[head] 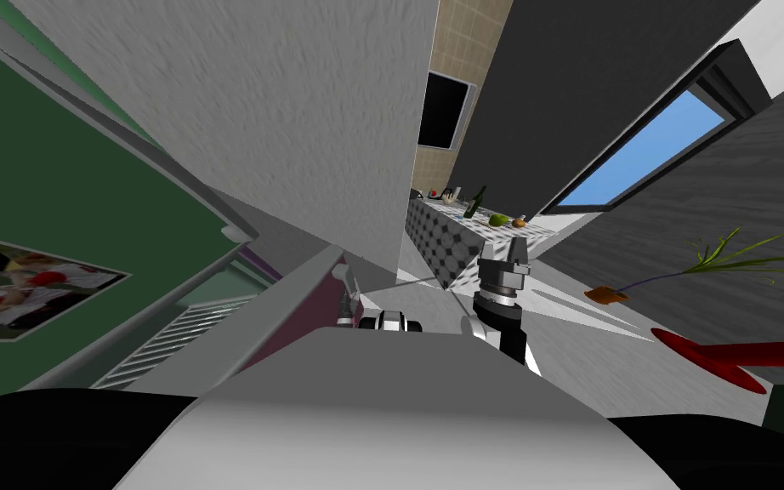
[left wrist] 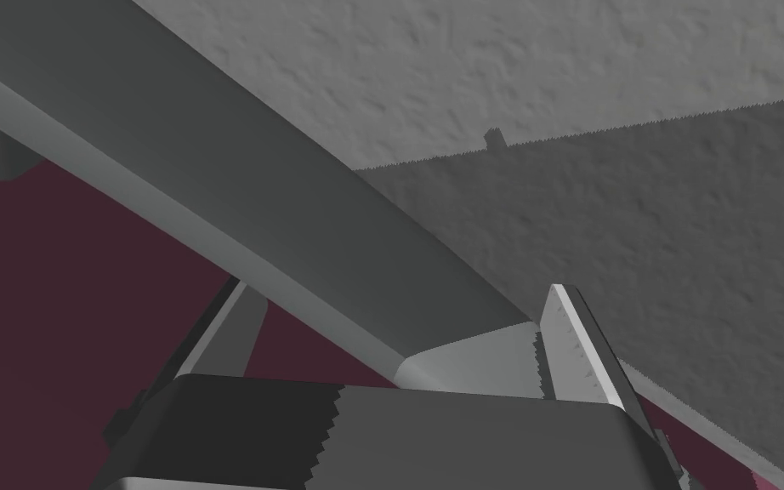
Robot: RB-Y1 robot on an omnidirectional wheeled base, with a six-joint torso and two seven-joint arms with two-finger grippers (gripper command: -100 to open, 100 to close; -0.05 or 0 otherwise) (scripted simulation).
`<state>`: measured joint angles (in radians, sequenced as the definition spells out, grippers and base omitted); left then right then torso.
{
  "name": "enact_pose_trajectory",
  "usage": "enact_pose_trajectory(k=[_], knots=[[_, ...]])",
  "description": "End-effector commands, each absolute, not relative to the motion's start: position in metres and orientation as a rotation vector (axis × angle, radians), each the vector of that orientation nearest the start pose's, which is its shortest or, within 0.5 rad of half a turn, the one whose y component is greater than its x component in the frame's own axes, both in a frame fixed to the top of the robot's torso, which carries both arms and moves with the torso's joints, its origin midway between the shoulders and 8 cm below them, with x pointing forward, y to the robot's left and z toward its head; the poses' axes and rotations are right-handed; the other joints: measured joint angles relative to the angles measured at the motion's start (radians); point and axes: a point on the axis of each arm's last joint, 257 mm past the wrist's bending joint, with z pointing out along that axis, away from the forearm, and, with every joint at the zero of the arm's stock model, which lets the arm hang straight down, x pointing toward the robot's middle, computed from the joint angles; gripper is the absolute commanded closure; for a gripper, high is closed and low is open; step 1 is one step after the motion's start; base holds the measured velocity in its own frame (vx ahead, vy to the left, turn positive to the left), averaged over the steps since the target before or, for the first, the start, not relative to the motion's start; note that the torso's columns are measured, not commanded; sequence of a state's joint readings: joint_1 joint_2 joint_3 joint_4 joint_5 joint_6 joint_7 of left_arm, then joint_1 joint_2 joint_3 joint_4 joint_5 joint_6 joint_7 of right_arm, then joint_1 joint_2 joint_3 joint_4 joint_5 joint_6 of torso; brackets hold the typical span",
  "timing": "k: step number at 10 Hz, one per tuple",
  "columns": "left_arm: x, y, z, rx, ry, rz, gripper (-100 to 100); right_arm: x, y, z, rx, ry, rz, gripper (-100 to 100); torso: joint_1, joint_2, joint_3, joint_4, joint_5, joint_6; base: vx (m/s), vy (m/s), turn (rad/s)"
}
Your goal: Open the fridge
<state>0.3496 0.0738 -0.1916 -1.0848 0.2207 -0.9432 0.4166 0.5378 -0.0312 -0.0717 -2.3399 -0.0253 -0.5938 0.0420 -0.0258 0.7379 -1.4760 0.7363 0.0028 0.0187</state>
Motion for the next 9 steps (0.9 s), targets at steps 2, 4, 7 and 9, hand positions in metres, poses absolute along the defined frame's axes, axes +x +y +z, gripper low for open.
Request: enact_pose_trajectory(k=[2,4,7,9], knots=[[0.344,0.224,-0.373,-1.508,0.794,-1.632,100,0.308,-0.296,0.058,0.524,0.55,1.223,0,-0.001,0.0,0.0,0.0,0.0,-0.001,-0.003,-0.004,-0.004],[0.344,0.224,-0.373,-1.508,0.794,-1.632,100,0.308,-0.296,0.058,0.524,0.55,1.224,0,-0.002,-0.001,0.001,-0.001,0.0,0.0,-0.009,-0.011,-0.009],[0.358,0.235,-0.372,-1.503,0.805,-1.64,100,0.308,-0.296,0.058,0.524,0.549,1.224,0,0.006,-0.001,0.001,0.001,-0.001,-0.004,-0.153,-0.104,-0.154],[0.365,0.23,-0.372,-1.503,0.825,-1.657,100,0.308,-0.296,0.058,0.524,0.549,1.224,0,0.008,-0.006,-0.003,0.0,-0.001,-0.004,-0.142,-0.136,-0.091]])
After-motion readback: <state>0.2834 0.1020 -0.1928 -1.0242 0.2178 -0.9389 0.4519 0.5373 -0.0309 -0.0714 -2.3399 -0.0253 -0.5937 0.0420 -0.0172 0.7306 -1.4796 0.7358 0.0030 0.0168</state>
